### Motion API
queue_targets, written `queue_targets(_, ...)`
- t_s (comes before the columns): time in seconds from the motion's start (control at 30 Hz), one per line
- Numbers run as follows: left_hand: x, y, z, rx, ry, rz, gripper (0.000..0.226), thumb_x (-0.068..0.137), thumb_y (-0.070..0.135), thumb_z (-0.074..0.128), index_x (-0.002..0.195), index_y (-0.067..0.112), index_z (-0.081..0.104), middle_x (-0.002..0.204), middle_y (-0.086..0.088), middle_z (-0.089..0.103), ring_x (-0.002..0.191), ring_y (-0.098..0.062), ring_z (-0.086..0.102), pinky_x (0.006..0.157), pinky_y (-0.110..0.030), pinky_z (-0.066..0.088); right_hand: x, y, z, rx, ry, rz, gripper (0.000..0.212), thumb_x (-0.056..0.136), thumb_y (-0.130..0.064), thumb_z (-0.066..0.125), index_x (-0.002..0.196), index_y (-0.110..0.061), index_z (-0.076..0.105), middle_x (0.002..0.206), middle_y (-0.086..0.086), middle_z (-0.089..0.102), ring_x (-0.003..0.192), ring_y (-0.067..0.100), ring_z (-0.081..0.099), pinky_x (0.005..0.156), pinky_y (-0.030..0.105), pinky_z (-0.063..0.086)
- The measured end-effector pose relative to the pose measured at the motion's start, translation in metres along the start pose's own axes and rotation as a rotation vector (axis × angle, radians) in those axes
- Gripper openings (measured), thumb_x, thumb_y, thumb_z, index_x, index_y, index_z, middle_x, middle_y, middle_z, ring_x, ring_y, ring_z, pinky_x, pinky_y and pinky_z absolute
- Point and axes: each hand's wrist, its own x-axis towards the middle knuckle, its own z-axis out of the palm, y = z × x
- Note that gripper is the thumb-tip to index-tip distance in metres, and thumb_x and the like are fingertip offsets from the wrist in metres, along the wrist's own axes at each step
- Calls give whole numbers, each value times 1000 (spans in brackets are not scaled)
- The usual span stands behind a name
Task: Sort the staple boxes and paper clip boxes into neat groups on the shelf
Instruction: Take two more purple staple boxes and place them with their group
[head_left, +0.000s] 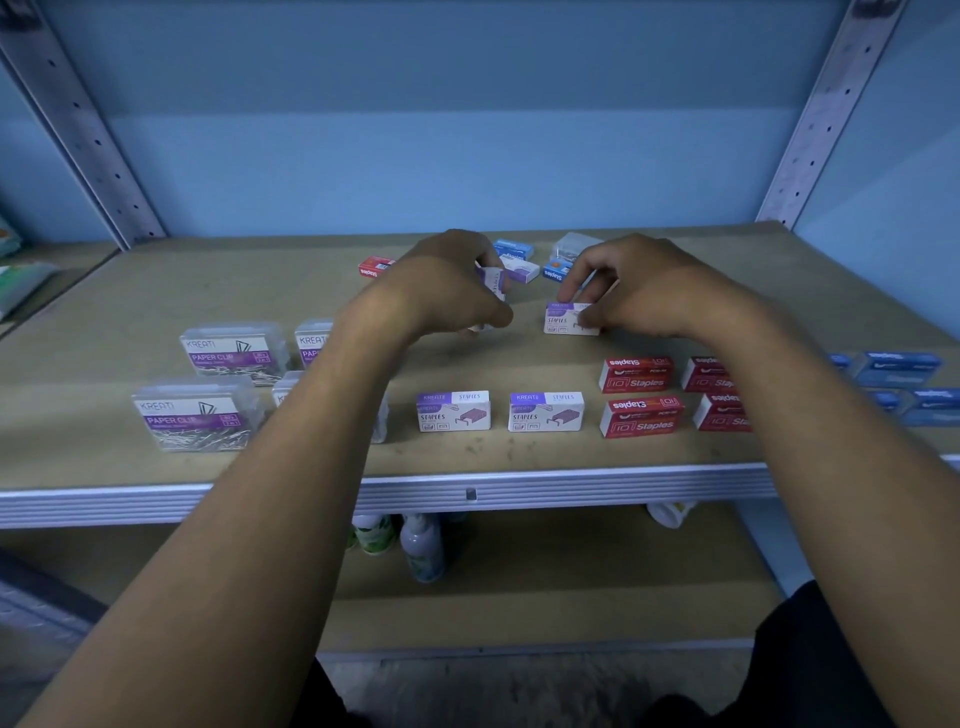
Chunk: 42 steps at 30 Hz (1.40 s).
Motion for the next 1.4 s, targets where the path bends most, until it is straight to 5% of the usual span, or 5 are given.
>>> queue_targets(0.37, -5, 8, 2, -67, -178, -236, 32, 81, 6, 64, 112, 0, 69, 74, -9, 75, 81, -28, 75, 86, -39, 59, -1, 2, -1, 4, -14, -17, 26, 81, -8, 74, 95, -31, 76, 91, -8, 70, 84, 10, 66, 70, 25, 48)
queue_targets(0.77, -1, 10, 4, -179, -187, -375, 30, 82, 11, 71, 107, -5, 64, 78, -17, 74, 63, -27, 72, 71, -35, 62, -2, 3, -3, 28, -57, -25, 27, 80, -6, 75, 93, -29, 76, 90, -8, 73, 90, 13, 70, 85, 31, 54)
queue_targets(0.9, 1, 4, -1, -13, -101, -247, 36, 79, 42, 74, 93, 9, 70, 83, -8, 67, 69, -25, 68, 77, -37, 61, -2, 3, -3, 41, -63, -26, 27, 79, -5, 76, 93, -29, 76, 90, -10, 73, 91, 13, 70, 87, 32, 54)
queue_targets(1.2, -9, -4, -24, 196, -316, 116, 47, 69, 35, 85, 109, 50, 65, 132, 21, 52, 117, -7, 53, 98, -30, 44, -3, -1, -1, 28, -61, -36, 24, 81, -14, 80, 97, -30, 77, 94, -11, 74, 86, 4, 68, 72, 20, 48)
queue_targets(1.4, -2, -11, -17, 281, -303, 141, 28, 78, 21, 80, 100, 37, 74, 114, 16, 66, 96, -2, 61, 86, -23, 49, -5, -4, 0, 2, -52, -37, 24, 81, -11, 78, 92, -33, 76, 94, -11, 74, 84, 3, 66, 70, 19, 46)
